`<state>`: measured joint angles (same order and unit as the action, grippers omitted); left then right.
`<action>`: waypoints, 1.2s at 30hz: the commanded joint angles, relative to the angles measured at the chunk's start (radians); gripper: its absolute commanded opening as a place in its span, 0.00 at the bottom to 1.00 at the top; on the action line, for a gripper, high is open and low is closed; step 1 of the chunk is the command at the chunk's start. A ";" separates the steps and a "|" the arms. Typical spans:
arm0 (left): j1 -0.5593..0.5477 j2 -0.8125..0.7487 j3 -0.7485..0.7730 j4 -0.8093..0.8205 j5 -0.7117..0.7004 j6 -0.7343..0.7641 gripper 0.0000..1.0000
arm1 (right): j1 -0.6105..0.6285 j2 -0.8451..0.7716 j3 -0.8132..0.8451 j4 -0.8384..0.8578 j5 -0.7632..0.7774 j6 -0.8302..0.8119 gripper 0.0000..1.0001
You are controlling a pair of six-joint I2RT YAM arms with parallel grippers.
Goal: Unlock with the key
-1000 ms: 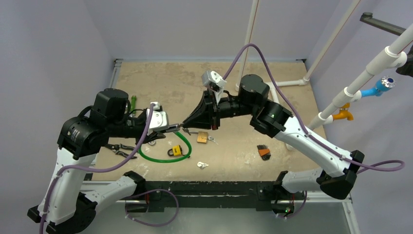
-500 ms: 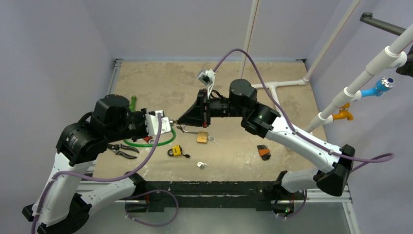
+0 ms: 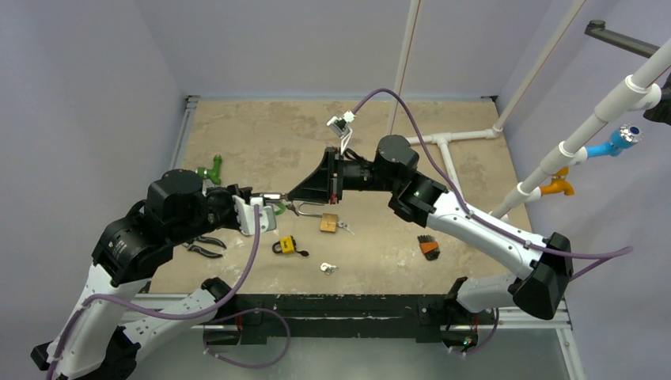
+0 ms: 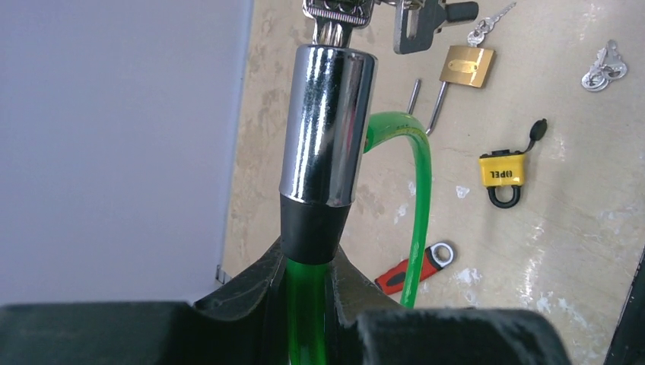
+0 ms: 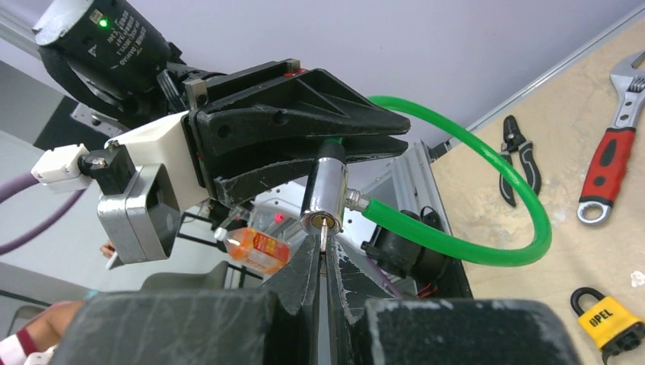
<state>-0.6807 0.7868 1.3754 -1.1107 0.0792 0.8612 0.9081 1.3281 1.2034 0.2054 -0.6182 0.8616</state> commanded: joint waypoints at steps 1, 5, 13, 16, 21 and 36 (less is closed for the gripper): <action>-0.023 -0.013 -0.004 0.265 0.043 0.074 0.00 | 0.000 0.013 -0.018 0.070 -0.046 0.092 0.00; -0.057 -0.026 -0.047 0.317 -0.015 0.129 0.00 | -0.003 0.038 0.004 0.044 -0.056 0.128 0.00; -0.101 -0.047 -0.114 0.387 -0.106 0.225 0.00 | -0.065 0.073 -0.071 0.223 -0.099 0.385 0.00; -0.113 -0.071 -0.148 0.404 -0.112 0.266 0.00 | -0.098 0.077 -0.097 0.300 -0.118 0.476 0.00; -0.114 -0.073 -0.160 0.413 -0.112 0.269 0.00 | -0.105 0.097 -0.050 0.272 -0.158 0.477 0.00; -0.114 -0.086 -0.089 0.330 -0.038 0.158 0.00 | -0.230 -0.011 0.055 0.105 -0.165 0.346 0.72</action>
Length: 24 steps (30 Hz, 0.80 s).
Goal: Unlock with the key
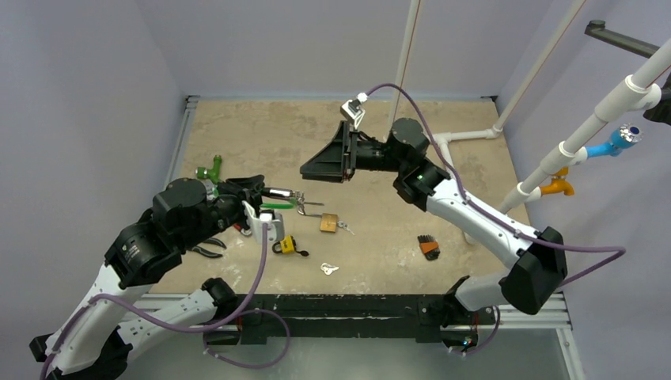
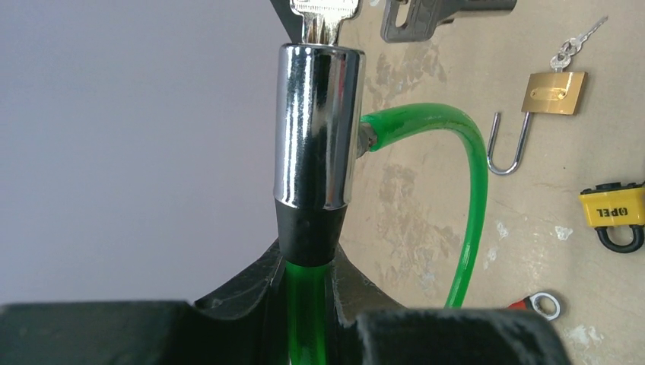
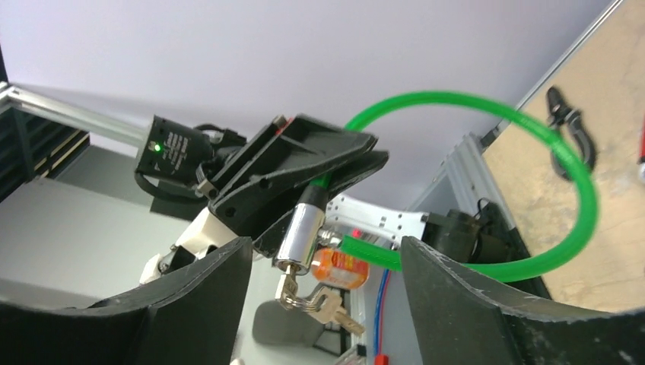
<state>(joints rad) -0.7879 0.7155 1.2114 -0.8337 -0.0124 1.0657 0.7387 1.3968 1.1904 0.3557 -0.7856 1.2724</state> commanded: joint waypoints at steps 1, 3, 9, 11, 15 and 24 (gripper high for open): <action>-0.007 -0.015 0.083 0.046 0.062 -0.058 0.00 | -0.085 -0.096 0.077 -0.061 0.004 -0.085 0.76; -0.003 -0.013 0.111 0.031 0.084 -0.094 0.00 | -0.134 -0.130 0.108 -0.120 0.018 -0.159 0.79; 0.059 0.025 0.253 -0.016 0.236 -0.414 0.00 | -0.160 -0.267 0.094 -0.270 0.152 -0.594 0.82; 0.088 0.035 0.272 -0.020 0.312 -0.526 0.00 | -0.156 -0.324 0.011 -0.190 0.142 -0.666 0.83; 0.160 0.069 0.294 -0.002 0.416 -0.695 0.00 | -0.047 -0.378 -0.065 -0.182 0.151 -0.851 0.84; 0.213 0.120 0.319 -0.002 0.481 -0.758 0.00 | 0.156 -0.323 0.016 -0.238 0.129 -1.025 0.87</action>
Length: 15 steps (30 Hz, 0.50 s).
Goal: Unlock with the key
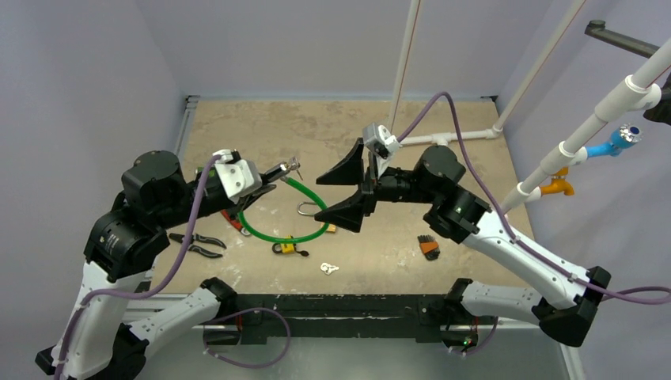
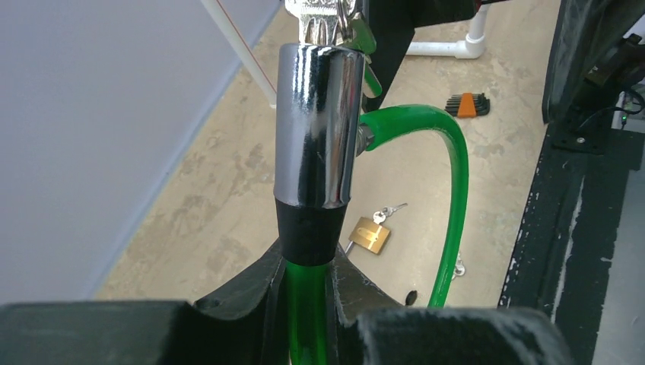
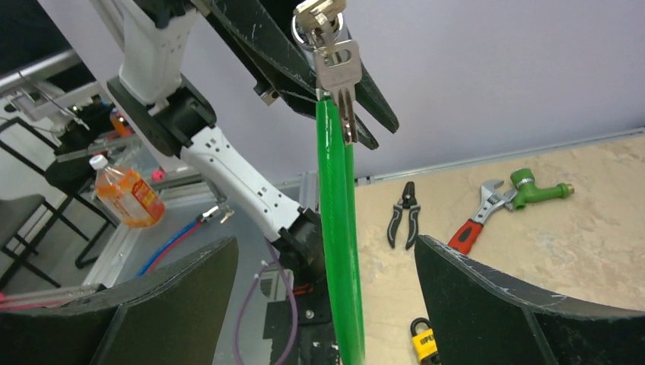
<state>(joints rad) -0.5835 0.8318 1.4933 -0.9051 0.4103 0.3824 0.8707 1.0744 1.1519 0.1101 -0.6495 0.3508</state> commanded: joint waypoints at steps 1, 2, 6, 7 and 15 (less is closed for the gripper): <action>0.008 0.006 0.039 0.069 0.060 -0.075 0.00 | 0.027 0.008 0.064 0.003 -0.004 -0.109 0.87; 0.007 0.008 0.039 0.072 0.062 -0.075 0.00 | 0.031 0.020 0.072 0.001 0.004 -0.110 0.87; 0.008 0.019 0.047 0.076 0.074 -0.081 0.00 | 0.048 0.082 0.100 0.007 0.034 -0.102 0.76; 0.008 0.018 0.048 0.077 0.078 -0.082 0.00 | 0.051 0.099 0.107 0.005 0.040 -0.097 0.67; 0.065 0.044 0.089 0.119 0.002 -0.123 0.00 | 0.053 0.066 0.036 -0.065 0.195 -0.116 0.00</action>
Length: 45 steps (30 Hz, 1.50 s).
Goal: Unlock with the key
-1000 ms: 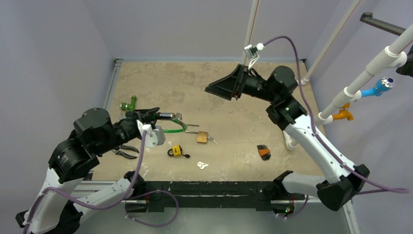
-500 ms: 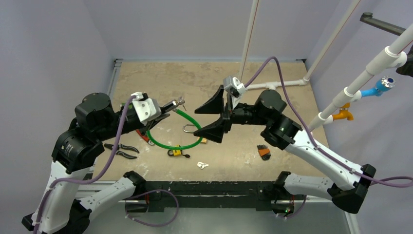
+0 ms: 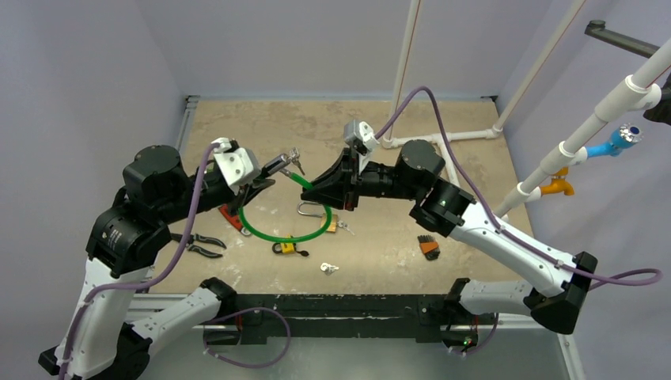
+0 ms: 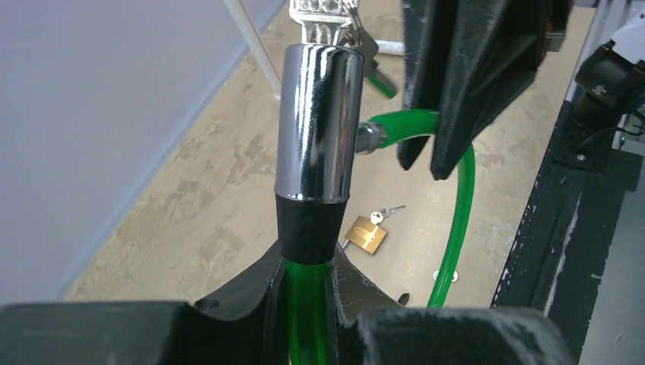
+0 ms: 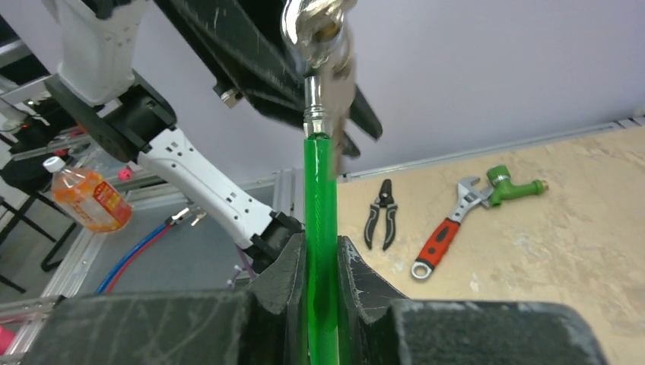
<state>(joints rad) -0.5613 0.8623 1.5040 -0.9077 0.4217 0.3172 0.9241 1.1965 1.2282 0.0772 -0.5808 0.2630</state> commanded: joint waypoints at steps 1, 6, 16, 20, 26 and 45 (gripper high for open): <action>0.073 0.022 0.084 0.130 -0.021 -0.072 0.00 | -0.001 -0.073 -0.065 -0.043 0.138 -0.032 0.00; 0.282 0.082 0.090 0.154 0.049 -0.149 0.00 | -0.001 -0.111 -0.137 -0.076 0.165 -0.025 0.00; 0.327 0.523 -0.005 0.109 -0.031 -0.054 0.00 | -0.081 0.153 -0.119 -0.086 0.502 0.097 0.00; 0.340 0.664 0.002 0.152 -0.026 -0.015 0.00 | -0.111 0.256 -0.145 -0.019 0.570 0.150 0.00; 0.363 0.859 0.052 0.117 -0.017 -0.016 0.00 | -0.138 0.363 -0.190 0.038 0.628 0.236 0.00; 0.369 0.920 -0.168 0.270 -0.012 -0.048 0.97 | -0.208 0.598 -0.182 -0.012 0.600 0.252 0.37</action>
<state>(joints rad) -0.1982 1.8393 1.3548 -0.6918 0.3729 0.2771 0.7307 1.7760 1.0286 0.0593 0.0311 0.5419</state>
